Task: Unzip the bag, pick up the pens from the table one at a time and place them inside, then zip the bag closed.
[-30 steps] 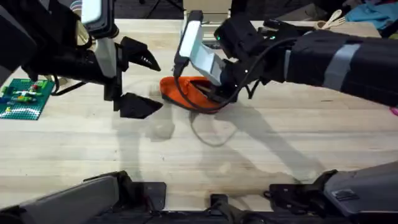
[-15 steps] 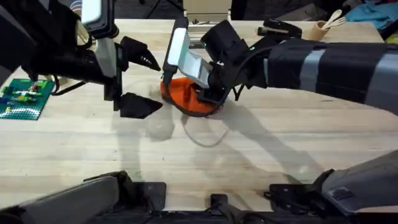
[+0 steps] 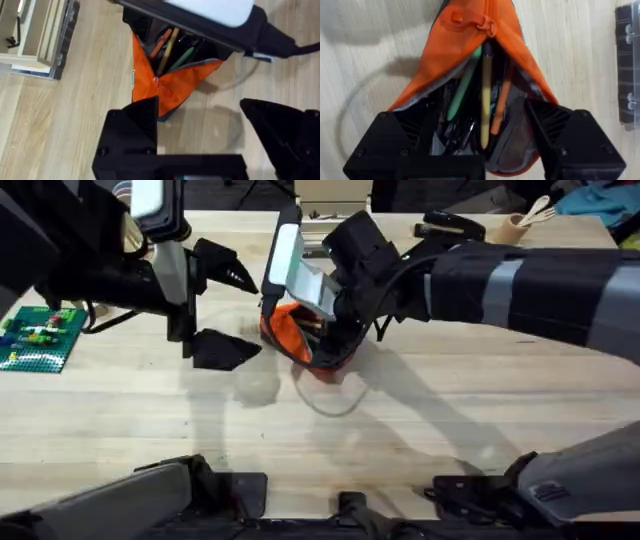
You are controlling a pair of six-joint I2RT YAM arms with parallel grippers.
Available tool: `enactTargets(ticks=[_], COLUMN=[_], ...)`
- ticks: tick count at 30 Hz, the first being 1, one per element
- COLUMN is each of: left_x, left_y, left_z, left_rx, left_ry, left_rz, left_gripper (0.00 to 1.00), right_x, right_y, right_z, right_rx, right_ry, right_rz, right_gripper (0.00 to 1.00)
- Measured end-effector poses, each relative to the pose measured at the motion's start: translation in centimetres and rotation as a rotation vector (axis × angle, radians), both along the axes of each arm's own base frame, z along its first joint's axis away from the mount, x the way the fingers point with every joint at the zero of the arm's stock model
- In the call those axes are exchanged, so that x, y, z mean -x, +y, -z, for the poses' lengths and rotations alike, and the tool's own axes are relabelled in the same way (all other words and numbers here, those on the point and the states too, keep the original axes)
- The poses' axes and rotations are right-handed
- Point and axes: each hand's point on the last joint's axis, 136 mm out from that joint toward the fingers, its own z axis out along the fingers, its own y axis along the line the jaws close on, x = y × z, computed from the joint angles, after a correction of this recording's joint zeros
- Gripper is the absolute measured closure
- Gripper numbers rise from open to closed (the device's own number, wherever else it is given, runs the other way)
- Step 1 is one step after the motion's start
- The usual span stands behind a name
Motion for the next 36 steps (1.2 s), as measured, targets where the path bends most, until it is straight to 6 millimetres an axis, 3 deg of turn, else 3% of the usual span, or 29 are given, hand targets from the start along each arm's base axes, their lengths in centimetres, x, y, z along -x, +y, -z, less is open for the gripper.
enactTargets(ticks=[6,10,11,15,19,22,28,36], left_x=[0.0,0.0,-0.1,-0.3,-1.8,-2.2,-3.1,-3.7], left_y=[0.0,0.0,0.0,0.1,0.5,1.1,4.1,6.4], left_z=[0.0,0.0,0.0,0.0,-0.2,0.3,2.2,4.7], left_rx=[0.0,0.0,-0.001,-0.004,-0.026,-0.071,-0.081,-0.065], left_ry=[0.0,0.0,-0.005,-0.018,-0.097,-0.108,-0.054,0.004], left_rz=[0.0,0.0,0.0,0.0,0.0,-0.009,-0.082,-0.11], left_gripper=[0.007,0.007,0.007,0.008,0.007,0.007,0.007,0.007], right_x=[0.1,0.4,1.0,1.9,4.5,6.5,7.9,8.6], right_y=[-0.1,-0.3,-0.7,-1.5,-3.5,-4.5,-1.1,0.5], right_z=[-0.3,-1.7,-3.1,-4.3,-6.3,-6.3,-10.4,-11.9], right_rx=[-0.007,-0.032,-0.044,-0.05,-0.109,-0.089,-0.166,-0.216], right_ry=[0.005,0.005,0.004,0.025,0.171,0.271,0.279,0.282], right_rz=[0.015,0.045,0.057,0.087,0.323,0.426,0.412,0.448], right_gripper=[0.005,0.003,0.004,0.005,0.004,0.003,0.004,0.004])
